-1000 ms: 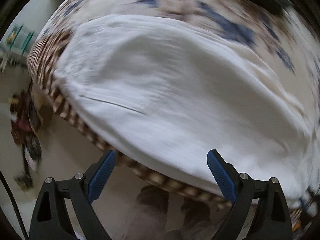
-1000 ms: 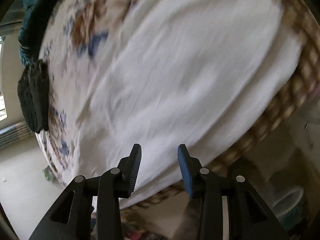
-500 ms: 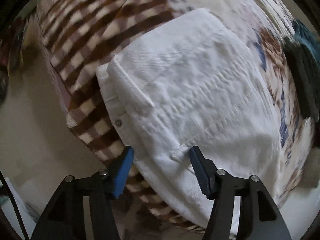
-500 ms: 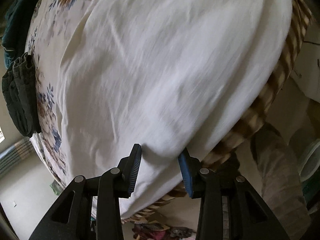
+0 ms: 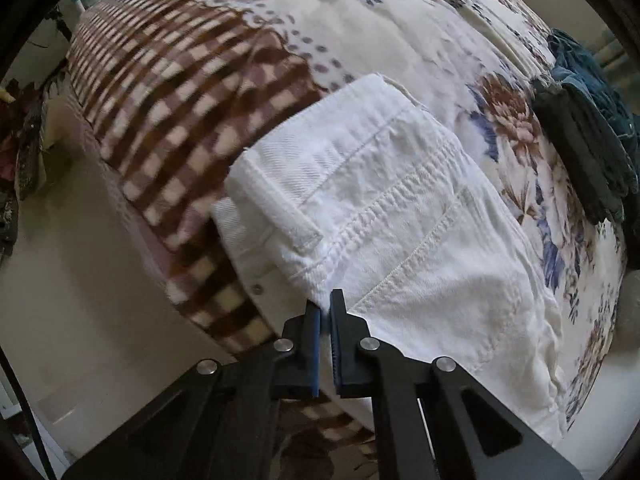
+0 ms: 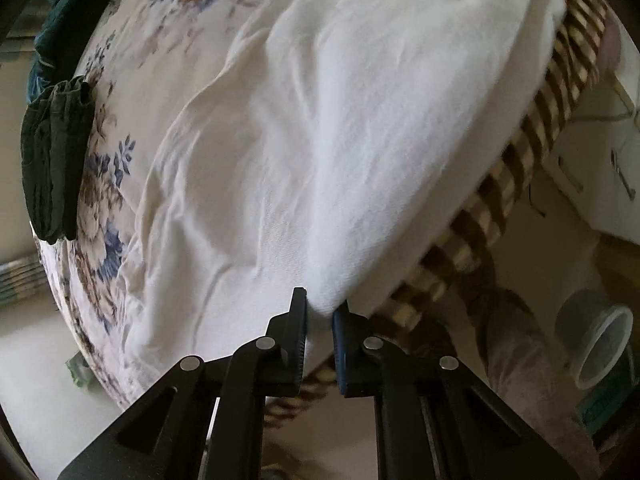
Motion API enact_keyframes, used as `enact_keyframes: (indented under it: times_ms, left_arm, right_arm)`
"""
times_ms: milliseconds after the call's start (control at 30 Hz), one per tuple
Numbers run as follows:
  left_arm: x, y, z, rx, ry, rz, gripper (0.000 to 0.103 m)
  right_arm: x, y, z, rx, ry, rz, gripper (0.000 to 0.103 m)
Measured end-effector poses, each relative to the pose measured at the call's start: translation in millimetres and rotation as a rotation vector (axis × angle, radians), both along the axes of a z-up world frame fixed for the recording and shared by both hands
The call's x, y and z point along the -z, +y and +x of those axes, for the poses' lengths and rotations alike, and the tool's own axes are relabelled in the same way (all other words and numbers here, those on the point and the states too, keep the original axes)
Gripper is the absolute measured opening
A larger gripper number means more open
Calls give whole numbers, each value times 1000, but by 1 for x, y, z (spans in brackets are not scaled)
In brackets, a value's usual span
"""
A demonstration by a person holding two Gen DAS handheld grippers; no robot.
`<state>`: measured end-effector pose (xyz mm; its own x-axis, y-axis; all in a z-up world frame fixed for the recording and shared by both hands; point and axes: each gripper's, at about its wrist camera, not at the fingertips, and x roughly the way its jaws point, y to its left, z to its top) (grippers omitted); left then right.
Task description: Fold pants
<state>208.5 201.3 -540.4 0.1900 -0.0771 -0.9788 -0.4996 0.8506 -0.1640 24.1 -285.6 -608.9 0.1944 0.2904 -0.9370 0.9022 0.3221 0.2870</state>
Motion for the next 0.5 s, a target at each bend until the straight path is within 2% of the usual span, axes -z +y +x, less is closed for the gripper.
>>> enact_keyframes:
  times_ms: [133, 200, 233, 333, 400, 467, 500]
  left_arm:
    - [7, -7, 1, 46, 32, 27, 5]
    - [7, -11, 3, 64, 66, 47, 8]
    - [4, -15, 1, 67, 79, 59, 11]
    - [-13, -47, -3, 152, 91, 108, 34]
    - [-22, -74, -8, 214, 85, 122, 71]
    - [-25, -113, -11, 280, 71, 118, 82]
    - [-22, -135, -12, 314, 72, 115, 83]
  right_arm:
    - [23, -6, -11, -54, 26, 38, 17]
    - [40, -12, -12, -60, 23, 101, 32]
    - [42, -17, -14, -62, 22, 115, 34]
    - [24, -36, -29, -33, 0, 80, 34]
    - [6, -61, -44, 24, -18, 20, 34]
    - [-7, -94, -59, 85, -36, -45, 34]
    - [-11, -116, -67, 123, -40, -82, 34]
